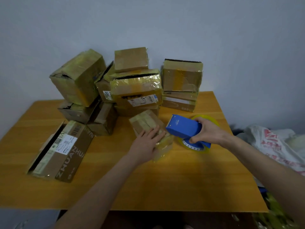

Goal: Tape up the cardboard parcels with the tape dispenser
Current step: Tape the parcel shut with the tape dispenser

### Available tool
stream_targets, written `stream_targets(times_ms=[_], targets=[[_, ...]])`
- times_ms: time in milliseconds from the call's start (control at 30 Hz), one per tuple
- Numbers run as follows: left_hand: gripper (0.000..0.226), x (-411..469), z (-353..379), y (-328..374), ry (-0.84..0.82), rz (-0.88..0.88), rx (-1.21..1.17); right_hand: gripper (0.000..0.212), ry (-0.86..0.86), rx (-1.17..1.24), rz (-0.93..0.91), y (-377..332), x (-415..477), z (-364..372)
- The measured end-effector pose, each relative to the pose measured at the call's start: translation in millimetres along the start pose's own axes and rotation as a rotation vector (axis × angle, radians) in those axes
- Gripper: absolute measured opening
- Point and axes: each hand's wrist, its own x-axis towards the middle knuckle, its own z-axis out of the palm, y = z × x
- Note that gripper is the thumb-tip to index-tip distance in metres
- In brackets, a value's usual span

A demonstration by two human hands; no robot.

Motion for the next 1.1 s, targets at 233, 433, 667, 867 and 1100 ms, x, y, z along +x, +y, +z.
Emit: stream_targets(times_ms=[233,433,667,867,1100], targets=[[0.076,1,0,-15,0.022,0.064,-0.069,0.05,-0.069,0.081,-0.033,-2,-30,-50],[0.057,2,-33,12,0.224,-0.134,-0.779,0.052,-0.1,0.186,-0.079,-7,-46,-57],[0.054,15,-63,46,-0.057,-0.378,-1.769,0.055,-0.152,0.193,-0.147,-20,-41,-50],[0.014,14,-61,38,0.02,-0.389,-1.885,0.07,-0.212,0.184,-0.156,-23,-40,-45],[0.038,11,-63,31,-0.106,-0.457,-2.092,0.061,-0.214,0.061,-0.172,-30,-38,-49]])
